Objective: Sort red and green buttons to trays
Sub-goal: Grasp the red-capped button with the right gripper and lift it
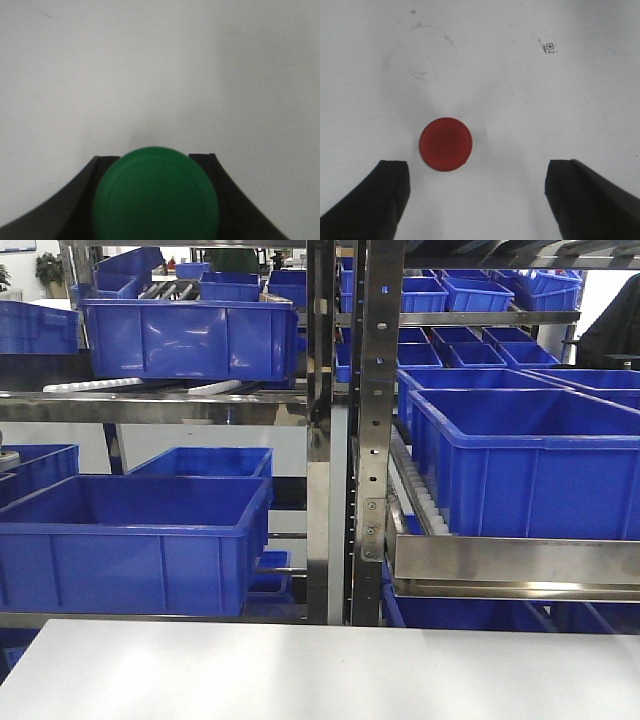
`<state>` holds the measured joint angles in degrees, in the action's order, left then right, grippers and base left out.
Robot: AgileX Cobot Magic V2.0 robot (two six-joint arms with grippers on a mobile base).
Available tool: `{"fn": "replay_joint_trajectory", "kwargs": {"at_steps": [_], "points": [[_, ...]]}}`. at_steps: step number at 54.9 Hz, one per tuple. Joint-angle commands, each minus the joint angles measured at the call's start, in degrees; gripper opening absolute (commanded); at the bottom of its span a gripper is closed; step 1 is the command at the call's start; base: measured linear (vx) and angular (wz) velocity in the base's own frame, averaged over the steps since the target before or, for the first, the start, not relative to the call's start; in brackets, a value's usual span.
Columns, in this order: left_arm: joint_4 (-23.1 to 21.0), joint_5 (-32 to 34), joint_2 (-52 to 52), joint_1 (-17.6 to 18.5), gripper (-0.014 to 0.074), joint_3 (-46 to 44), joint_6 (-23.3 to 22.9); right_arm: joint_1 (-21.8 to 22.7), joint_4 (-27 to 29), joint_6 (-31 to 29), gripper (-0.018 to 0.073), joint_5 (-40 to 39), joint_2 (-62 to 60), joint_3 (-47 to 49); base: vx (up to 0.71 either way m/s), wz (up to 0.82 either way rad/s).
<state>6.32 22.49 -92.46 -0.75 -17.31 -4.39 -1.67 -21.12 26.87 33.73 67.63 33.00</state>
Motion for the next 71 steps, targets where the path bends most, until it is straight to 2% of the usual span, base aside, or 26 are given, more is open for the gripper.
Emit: {"fn": "replay_joint_trajectory", "kwargs": {"at_steps": [1, 7, 8, 18, 28, 55, 64, 71], "points": [[-0.7, 3.9, 1.4, 0.1, -0.0003, -1.0, -0.1, 1.0, -2.7, -1.6, 0.0594, -1.0, 4.6, 5.1, 0.0, 0.0], [-0.7, 3.8, 1.4, 0.1, -0.0003, -1.0, -0.1, 1.2, -2.4, -3.7, 0.0594, -0.9, 9.8, 8.4, 0.0, 0.0], [-0.7, 3.8, 1.4, 0.1, 0.0, -1.0, -0.1, 1.2, 1.1, -7.4, 0.0594, -1.4, 15.6, 10.8, 0.0, 0.0], [-0.7, 3.8, 1.4, 0.1, 0.0, -1.0, -0.1, 1.2, 6.0, -11.5, 0.0594, -1.9, 20.2, 10.7, 0.0, 0.0], [-0.7, 3.8, 1.4, 0.1, 0.0, -1.0, -0.1, 1.2, 4.7, -11.5, 0.0594, -2.6, 22.9, 10.7, 0.0, 0.0], [-0.7, 3.9, 1.4, 0.1, 0.0, -1.0, -0.1, 1.2, 5.5, -11.5, 0.0591, -2.0, 27.9, 10.7, 0.0, 0.0], [-0.7, 3.9, 1.4, 0.1, 0.0, -1.0, -0.1, 1.2, 5.6, -11.5, 0.0544, -3.2, 27.9, 10.7, 0.0, 0.0], [-0.7, 3.9, 1.4, 0.1, 0.0, -1.0, -0.1, 1.2, 6.2, -11.5, 0.0469, -3.2, 27.9, 10.7, 0.0, 0.0]]}}
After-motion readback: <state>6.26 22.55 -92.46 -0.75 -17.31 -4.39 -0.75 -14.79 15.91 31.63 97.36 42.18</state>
